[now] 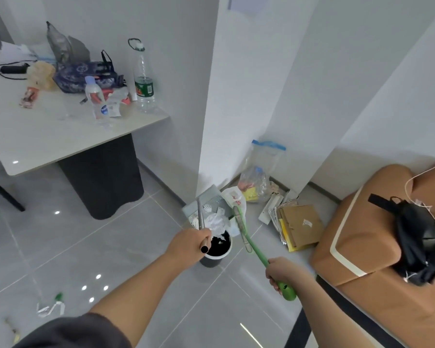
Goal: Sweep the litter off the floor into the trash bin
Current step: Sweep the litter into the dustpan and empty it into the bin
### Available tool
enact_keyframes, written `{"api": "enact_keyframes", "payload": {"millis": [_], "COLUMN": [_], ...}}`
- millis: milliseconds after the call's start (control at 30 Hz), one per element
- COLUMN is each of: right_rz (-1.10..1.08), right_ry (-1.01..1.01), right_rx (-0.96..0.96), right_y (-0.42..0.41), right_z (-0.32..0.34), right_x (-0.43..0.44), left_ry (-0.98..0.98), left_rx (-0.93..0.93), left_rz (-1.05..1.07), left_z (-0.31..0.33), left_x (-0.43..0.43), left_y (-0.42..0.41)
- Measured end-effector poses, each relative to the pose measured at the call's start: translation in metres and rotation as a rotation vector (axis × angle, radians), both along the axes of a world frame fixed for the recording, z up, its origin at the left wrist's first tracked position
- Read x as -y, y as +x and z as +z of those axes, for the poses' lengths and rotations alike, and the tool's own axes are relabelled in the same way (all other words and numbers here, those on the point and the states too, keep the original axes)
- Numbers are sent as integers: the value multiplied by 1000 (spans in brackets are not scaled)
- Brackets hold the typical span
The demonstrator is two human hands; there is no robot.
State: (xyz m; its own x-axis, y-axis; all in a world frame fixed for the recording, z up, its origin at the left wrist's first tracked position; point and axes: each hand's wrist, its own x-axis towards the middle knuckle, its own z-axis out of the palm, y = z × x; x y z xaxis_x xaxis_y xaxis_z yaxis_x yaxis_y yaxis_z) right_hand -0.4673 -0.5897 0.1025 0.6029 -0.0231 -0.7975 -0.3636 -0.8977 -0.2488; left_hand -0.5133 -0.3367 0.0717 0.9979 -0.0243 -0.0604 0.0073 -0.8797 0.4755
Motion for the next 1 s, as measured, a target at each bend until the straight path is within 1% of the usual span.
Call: {"api": "enact_keyframes", "payload": {"millis": [167, 367, 467, 533, 600, 733, 867, 1000], "right_rz": [7, 55, 73, 97, 123, 141, 163, 121], "right_ry": [-43, -75, -127, -182, -225, -266, -283, -243], "right_rx": [-16, -28, -21, -21, -22, -19, -44, -38], "right_y": [3, 10, 13, 14, 16, 16, 13, 13], "right_z": [-4, -6, -9, -12, -15, -17, -18, -19], "right_x": [11, 14, 14, 13, 13, 12, 12, 13], "left_ry": [38, 46, 36, 62, 140, 214, 347, 369], "left_rx": [13, 28, 26, 14, 19, -72, -158, -201], "left_rz": [-123, -181, -225, -273, -313, -373, -487, -530], "left_z": [-4, -7, -7, -8, -8, 0, 0, 6], "left_x": [-1, -7, -14, -17, -22, -19, -13, -9], "left_y": [-3, -7, -12, -16, -17, -12, -15, -10]}}
